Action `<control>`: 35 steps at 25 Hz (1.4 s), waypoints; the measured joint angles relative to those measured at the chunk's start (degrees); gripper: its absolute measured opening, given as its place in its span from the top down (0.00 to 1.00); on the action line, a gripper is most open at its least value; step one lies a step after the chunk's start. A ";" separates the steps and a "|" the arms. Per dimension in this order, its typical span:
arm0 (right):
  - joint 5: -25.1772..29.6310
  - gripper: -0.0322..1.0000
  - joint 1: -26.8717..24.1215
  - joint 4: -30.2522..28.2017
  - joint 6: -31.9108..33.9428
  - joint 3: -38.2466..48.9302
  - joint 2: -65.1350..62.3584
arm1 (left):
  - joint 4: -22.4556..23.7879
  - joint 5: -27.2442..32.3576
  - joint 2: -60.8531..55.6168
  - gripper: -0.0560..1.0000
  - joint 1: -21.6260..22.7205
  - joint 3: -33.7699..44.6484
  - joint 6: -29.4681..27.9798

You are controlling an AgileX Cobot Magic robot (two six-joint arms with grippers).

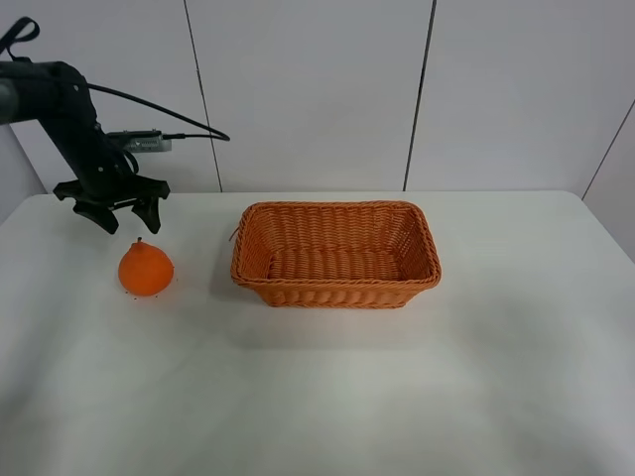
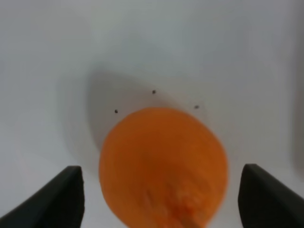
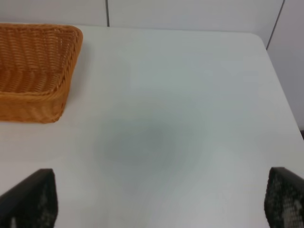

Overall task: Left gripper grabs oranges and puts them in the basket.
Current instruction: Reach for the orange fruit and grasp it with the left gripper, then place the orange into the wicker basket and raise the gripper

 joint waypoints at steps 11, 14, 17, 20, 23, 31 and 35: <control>0.00 0.30 0.00 0.00 0.00 0.00 0.00 | 0.59 0.06 5.45 0.21 0.00 0.08 0.05; 0.00 0.30 0.00 0.00 0.00 0.00 0.00 | 0.59 0.06 5.73 0.26 0.00 0.08 0.05; 0.00 0.30 0.00 0.00 0.00 0.00 0.00 | 0.59 0.42 5.73 0.48 0.00 0.08 -0.19; 0.00 0.30 0.00 0.00 0.00 0.00 0.00 | 0.59 1.23 5.73 0.76 0.00 0.08 -0.19; 0.00 0.30 0.00 0.00 0.00 0.00 0.00 | 1.36 1.91 5.60 0.82 0.00 0.08 -0.19; 0.00 0.30 0.00 0.00 0.00 0.00 0.00 | 1.97 7.33 -0.14 0.82 0.00 -4.15 -0.47; 0.00 0.30 0.00 0.00 0.00 0.00 0.00 | 1.82 10.06 -4.20 0.82 0.00 -8.41 -0.83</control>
